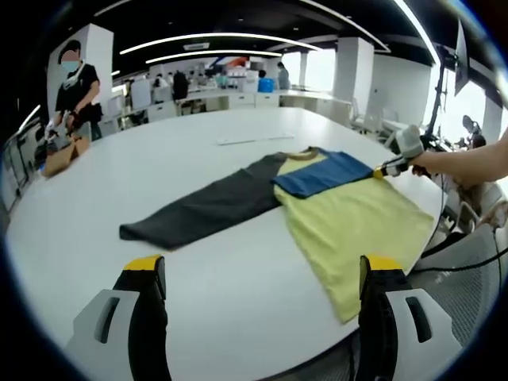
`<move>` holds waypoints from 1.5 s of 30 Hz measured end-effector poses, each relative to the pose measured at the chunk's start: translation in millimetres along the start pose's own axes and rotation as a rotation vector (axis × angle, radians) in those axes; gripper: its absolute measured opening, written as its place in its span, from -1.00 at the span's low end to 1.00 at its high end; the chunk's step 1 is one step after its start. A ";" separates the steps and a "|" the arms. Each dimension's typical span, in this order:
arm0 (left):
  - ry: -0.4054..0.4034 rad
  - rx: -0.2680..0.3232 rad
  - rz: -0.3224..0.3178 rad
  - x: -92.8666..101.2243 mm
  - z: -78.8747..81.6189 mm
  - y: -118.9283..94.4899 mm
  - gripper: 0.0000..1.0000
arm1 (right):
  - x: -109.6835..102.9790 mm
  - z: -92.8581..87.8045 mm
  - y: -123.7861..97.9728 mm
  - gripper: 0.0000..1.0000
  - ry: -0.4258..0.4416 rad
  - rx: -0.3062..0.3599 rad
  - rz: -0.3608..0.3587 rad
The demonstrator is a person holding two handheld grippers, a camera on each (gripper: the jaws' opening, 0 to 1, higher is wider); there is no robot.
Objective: Fold the garment on the visible template until the final outline fits inside the template.
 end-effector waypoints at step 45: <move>-0.091 0.050 0.067 -37.1 15.0 2.3 0.90 | -105.9 43.9 -84.5 0.98 -0.160 0.264 0.411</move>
Point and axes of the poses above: the point that each gripper's makers call its tool centre point, and the gripper's own axes: y roughly forward along the fingers, x roughly to its right, z roughly out of its top, the point moved 4 cm from there along -y, roughly backward along the fingers, and after that the axes turned 11 degrees about z, right-handed, at the moved point
